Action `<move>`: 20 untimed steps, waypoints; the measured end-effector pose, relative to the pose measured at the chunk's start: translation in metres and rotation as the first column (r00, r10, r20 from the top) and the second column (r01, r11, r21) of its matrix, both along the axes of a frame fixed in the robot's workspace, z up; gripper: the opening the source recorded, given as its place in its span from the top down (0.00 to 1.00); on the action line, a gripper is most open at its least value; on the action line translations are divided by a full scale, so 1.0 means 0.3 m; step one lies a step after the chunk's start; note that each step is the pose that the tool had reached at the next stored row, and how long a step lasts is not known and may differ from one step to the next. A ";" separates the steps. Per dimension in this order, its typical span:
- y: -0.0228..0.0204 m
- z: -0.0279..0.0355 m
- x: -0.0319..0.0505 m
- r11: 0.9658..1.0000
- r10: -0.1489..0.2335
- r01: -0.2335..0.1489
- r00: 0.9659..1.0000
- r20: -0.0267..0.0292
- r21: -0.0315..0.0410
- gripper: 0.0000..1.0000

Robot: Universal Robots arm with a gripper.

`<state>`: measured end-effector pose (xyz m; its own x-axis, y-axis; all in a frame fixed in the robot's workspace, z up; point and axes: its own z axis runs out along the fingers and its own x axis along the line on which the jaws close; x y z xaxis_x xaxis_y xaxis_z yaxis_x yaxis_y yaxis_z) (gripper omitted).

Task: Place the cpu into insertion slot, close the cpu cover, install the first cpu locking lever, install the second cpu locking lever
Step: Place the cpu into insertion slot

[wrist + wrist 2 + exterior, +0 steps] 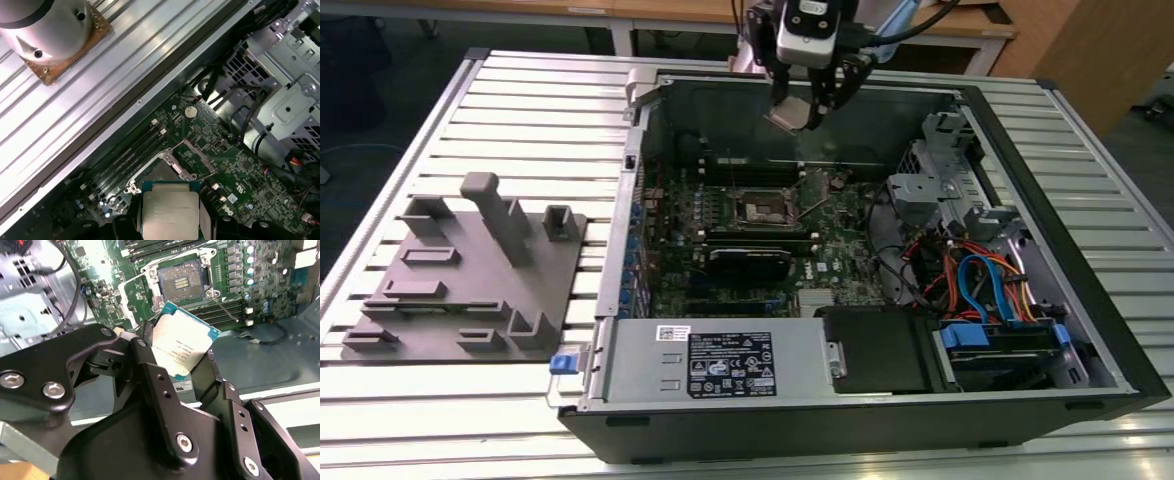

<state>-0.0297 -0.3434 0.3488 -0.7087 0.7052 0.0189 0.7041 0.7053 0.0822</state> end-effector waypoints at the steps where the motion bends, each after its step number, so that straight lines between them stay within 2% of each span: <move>1: 0.000 -0.001 0.000 1.000 -0.015 0.015 1.000 0.000 0.000 0.46; 17: 0.000 -0.001 0.000 1.000 -0.023 0.023 1.000 0.000 0.000 0.46; 20: 0.000 -0.002 0.000 0.999 -0.038 0.038 0.999 0.000 0.000 0.46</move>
<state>-0.0297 -0.3434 0.3482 -0.6810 0.7320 0.0190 0.7307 0.6777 0.0823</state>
